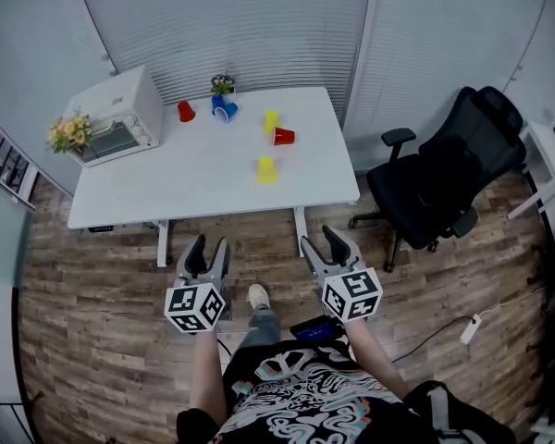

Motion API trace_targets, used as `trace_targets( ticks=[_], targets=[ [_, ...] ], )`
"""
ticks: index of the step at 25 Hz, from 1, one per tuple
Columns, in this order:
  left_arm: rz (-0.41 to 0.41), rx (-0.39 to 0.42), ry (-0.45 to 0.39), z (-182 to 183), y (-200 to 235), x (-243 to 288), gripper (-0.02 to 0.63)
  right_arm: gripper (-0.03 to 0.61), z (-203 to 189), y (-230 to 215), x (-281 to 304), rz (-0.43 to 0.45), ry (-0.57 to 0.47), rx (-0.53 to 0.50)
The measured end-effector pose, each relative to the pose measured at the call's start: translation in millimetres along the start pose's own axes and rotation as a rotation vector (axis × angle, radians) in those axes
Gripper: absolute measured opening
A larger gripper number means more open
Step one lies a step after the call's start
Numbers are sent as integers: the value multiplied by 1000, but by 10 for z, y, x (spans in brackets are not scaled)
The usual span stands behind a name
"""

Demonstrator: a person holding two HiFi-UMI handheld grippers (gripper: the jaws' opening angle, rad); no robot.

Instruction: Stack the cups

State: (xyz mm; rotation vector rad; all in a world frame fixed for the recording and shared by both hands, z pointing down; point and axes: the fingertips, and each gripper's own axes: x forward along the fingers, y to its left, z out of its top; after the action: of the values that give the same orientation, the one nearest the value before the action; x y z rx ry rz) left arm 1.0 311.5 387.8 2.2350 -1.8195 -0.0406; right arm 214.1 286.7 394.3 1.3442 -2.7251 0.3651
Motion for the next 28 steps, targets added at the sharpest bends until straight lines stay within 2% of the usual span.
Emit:
trace_targets(
  ticks=[5, 12, 20, 28],
  targets=[
    [-16, -23, 31, -56, 305, 490, 208, 201, -101, -218, 487, -28, 51, 4],
    [-56, -46, 77, -73, 906, 1402, 206, 204, -238, -488, 1530, -57, 153, -21],
    [-155, -61, 153, -170, 1385, 2296, 202, 213, -349, -718, 2480, -104, 243, -57],
    [-228, -68, 203, -302, 1484, 2745, 198, 235, -413, -808, 2996, -43, 343, -136]
  ],
)
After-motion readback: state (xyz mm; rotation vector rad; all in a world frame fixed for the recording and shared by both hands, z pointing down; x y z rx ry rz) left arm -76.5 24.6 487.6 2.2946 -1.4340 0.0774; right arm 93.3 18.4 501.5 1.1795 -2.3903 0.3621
